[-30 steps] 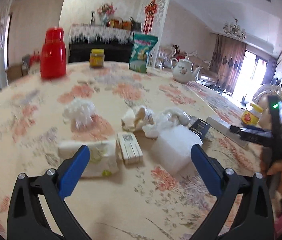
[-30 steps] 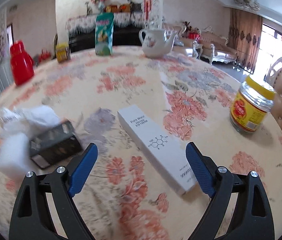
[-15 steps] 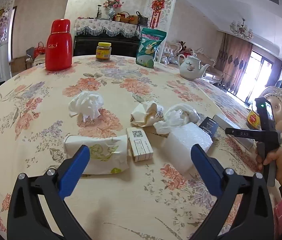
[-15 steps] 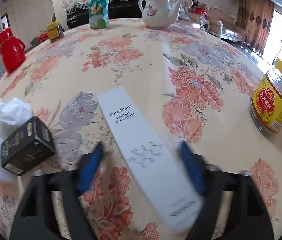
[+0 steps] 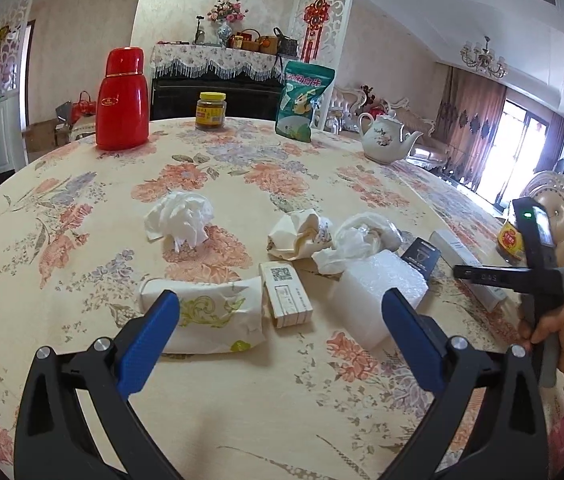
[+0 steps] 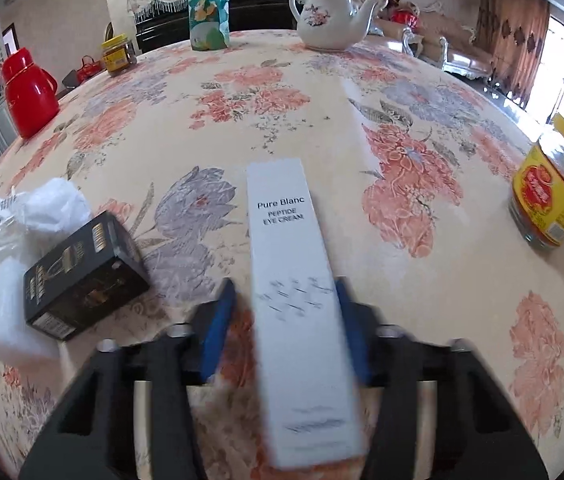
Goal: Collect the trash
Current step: 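Grasp the white eye-cream box with the right tool while the left tool grasps the tissue pack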
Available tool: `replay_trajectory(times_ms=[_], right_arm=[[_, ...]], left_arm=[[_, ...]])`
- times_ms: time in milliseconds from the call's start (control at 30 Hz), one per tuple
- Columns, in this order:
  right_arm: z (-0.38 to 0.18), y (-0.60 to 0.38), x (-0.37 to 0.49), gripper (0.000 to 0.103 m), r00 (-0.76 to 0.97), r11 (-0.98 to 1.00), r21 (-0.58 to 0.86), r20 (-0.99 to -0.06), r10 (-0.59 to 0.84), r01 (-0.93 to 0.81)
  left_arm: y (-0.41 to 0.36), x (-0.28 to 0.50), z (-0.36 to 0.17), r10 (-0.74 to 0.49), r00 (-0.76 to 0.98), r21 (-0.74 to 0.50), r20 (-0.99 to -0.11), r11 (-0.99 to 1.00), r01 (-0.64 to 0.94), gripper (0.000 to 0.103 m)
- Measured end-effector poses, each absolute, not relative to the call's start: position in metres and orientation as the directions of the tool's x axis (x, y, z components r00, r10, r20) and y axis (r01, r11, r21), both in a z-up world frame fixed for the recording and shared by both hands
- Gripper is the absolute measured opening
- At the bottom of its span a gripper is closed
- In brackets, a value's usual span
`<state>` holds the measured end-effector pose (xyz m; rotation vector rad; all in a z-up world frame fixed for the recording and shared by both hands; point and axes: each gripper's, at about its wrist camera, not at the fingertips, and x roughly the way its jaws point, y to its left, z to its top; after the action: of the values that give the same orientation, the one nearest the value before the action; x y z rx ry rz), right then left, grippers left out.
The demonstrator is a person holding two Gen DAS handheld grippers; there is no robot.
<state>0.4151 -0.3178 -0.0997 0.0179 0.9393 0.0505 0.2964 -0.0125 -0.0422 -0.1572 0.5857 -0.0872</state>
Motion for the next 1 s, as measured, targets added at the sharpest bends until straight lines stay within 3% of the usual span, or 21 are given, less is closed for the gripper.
replay_trajectory(times_ms=[267, 433, 1000], right_arm=[[-0.047, -0.268, 0.318, 0.035, 0.729, 0.974, 0.222, -0.672, 0.127, 0.035], [-0.036, -0.229, 0.284, 0.035, 0.793, 0.972, 0.233, -0.597, 0.120, 0.028], [-0.052, -0.251, 0.287, 0.035, 0.802, 0.928, 0.369, -0.566, 0.191, 0.040]], left_arm=[[0.007, 0.303, -0.044, -0.099, 0.819, -0.191, -0.565, 0.982, -0.013, 0.098], [0.015, 0.303, -0.046, -0.090, 0.818, -0.179, -0.568, 0.984, -0.017, 0.097], [0.016, 0.326, -0.063, -0.041, 0.755, -0.126, -0.654, 0.990, -0.055, 0.094]])
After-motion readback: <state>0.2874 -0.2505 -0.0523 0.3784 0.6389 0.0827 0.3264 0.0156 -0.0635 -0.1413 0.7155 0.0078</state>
